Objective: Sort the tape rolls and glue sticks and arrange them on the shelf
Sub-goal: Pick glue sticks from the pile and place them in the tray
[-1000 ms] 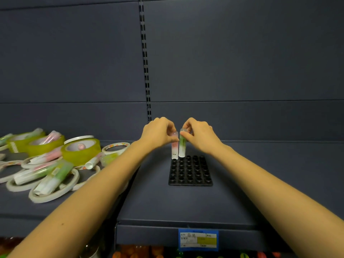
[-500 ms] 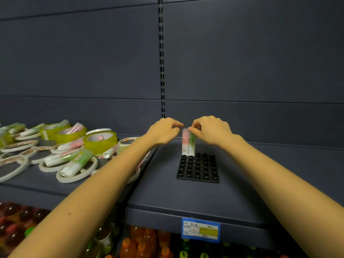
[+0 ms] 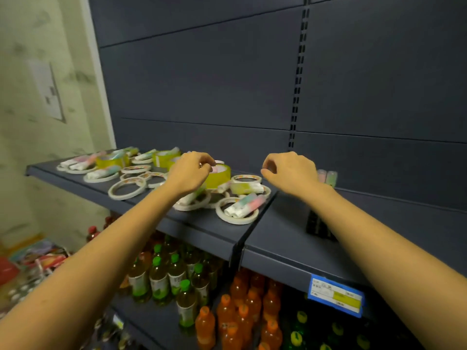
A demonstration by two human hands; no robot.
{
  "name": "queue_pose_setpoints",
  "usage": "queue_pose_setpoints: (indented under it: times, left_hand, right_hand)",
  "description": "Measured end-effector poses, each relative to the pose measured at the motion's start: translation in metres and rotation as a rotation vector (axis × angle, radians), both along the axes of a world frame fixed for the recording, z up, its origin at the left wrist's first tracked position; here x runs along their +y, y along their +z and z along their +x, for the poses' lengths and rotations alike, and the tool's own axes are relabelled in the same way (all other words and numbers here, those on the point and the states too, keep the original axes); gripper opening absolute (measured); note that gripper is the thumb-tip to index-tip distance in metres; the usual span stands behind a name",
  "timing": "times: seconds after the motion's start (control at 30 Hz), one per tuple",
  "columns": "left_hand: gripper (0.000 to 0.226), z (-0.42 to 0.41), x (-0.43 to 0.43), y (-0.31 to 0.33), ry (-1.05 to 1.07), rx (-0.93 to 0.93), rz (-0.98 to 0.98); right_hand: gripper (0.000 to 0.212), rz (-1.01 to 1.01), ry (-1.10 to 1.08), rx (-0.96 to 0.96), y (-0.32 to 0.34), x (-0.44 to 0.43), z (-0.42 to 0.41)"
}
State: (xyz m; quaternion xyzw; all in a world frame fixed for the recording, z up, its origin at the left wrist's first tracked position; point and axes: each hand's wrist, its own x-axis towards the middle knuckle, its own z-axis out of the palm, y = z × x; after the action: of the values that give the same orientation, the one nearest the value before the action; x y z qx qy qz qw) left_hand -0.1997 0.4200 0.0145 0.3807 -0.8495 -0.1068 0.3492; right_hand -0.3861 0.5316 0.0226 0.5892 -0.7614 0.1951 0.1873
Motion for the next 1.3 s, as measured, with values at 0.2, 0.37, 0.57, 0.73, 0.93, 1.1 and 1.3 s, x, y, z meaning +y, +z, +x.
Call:
queue_pose_setpoints:
  times: [0.2, 0.37, 0.57, 0.73, 0.93, 1.1, 1.3]
  left_hand:
    - [0.024, 0.046, -0.020, -0.009, 0.021, -0.023, -0.003]
    - [0.024, 0.048, -0.039, -0.015, -0.066, -0.031, 0.001]
    - [0.024, 0.031, -0.057, -0.017, -0.215, -0.091, -0.050]
    - [0.023, 0.004, -0.055, -0.019, -0.388, -0.148, -0.120]
    - [0.034, -0.033, -0.041, -0.024, -0.468, -0.268, -0.153]
    - [0.053, -0.061, -0.029, -0.033, -0.445, -0.391, -0.200]
    - [0.043, -0.077, -0.022, -0.033, -0.520, -0.389, -0.166]
  right_hand:
    - [0.025, 0.137, -0.112, -0.092, -0.013, -0.028, 0.032]
    - [0.034, 0.346, -0.361, -0.130, -0.019, -0.035, 0.032]
    - [0.034, 0.472, -0.438, -0.447, -0.025, -0.047, 0.032]
    - [0.034, 0.287, -0.422, -0.608, -0.021, -0.041, 0.036]
    - [0.031, -0.067, -0.395, -0.559, -0.005, -0.011, 0.042]
    - [0.022, -0.244, -0.440, -0.489, -0.003, 0.019, 0.048]
    - [0.019, -0.304, -0.484, -0.469, -0.002, 0.052, 0.041]
